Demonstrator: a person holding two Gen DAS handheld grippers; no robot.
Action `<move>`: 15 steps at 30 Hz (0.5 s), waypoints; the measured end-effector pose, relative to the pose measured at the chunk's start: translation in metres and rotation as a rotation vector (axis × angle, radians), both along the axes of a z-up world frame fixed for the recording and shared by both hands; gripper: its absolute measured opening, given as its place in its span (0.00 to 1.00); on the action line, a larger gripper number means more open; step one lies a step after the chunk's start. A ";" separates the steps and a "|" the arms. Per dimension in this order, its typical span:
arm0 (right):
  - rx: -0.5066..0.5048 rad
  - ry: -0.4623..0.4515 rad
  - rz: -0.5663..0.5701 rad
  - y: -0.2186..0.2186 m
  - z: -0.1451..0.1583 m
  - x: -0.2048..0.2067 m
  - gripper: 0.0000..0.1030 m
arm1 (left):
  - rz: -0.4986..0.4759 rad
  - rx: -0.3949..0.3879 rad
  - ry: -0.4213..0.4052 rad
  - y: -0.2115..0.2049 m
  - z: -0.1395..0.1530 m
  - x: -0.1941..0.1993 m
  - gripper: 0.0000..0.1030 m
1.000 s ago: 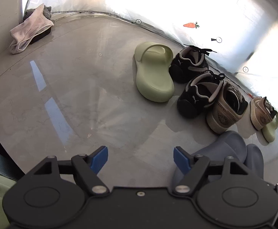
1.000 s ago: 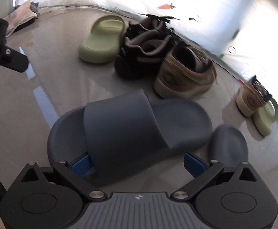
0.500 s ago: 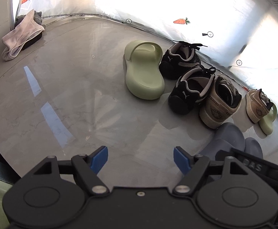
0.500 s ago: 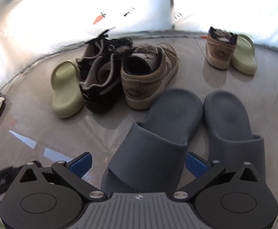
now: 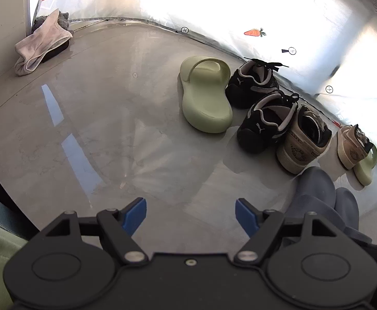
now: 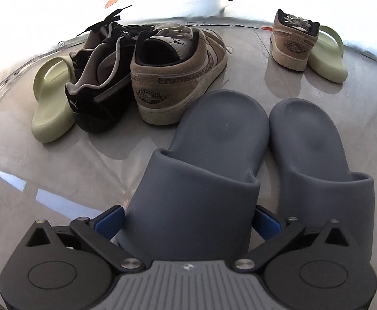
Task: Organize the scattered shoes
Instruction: 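Lower the grey slide with the right gripper beside the other grey slide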
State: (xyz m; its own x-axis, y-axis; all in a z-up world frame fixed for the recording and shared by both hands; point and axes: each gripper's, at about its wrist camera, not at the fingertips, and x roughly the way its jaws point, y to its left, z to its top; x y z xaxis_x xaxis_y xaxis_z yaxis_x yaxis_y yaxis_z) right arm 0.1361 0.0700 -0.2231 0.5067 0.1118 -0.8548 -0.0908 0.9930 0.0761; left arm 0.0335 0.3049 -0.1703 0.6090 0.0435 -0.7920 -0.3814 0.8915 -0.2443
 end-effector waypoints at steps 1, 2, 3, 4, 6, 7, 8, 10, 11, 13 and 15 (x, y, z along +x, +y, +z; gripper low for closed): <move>-0.011 -0.002 0.038 -0.006 0.001 -0.004 0.98 | -0.006 -0.001 0.001 -0.001 0.000 0.001 0.74; -0.018 -0.003 0.068 -0.010 0.001 -0.007 0.98 | -0.013 -0.001 0.002 -0.002 -0.001 0.003 0.74; -0.022 -0.003 0.090 -0.014 0.001 -0.010 0.97 | -0.019 -0.002 0.002 -0.003 -0.002 0.004 0.74; -0.030 -0.003 0.113 -0.018 0.002 -0.013 0.97 | -0.026 -0.002 0.003 -0.005 -0.002 0.005 0.74; -0.046 -0.011 0.132 -0.025 0.003 -0.018 0.97 | -0.037 -0.002 0.006 -0.007 -0.003 0.008 0.74; -0.048 -0.020 0.133 -0.028 0.005 -0.022 0.97 | -0.043 -0.002 0.007 -0.008 -0.003 0.010 0.74; -0.047 -0.031 0.131 -0.034 0.008 -0.027 0.97 | -0.051 0.000 0.006 -0.010 -0.003 0.011 0.74; -0.044 -0.055 0.127 -0.044 0.016 -0.037 0.98 | -0.065 0.007 0.004 -0.013 -0.002 0.013 0.74; -0.042 -0.066 0.124 -0.050 0.019 -0.043 0.98 | -0.073 0.014 0.003 -0.014 -0.002 0.013 0.74; -0.039 -0.090 0.120 -0.060 0.027 -0.053 0.98 | -0.090 0.021 0.008 -0.018 -0.002 0.014 0.74; -0.037 -0.113 0.116 -0.071 0.034 -0.063 0.98 | -0.108 0.026 0.015 -0.020 -0.004 0.016 0.74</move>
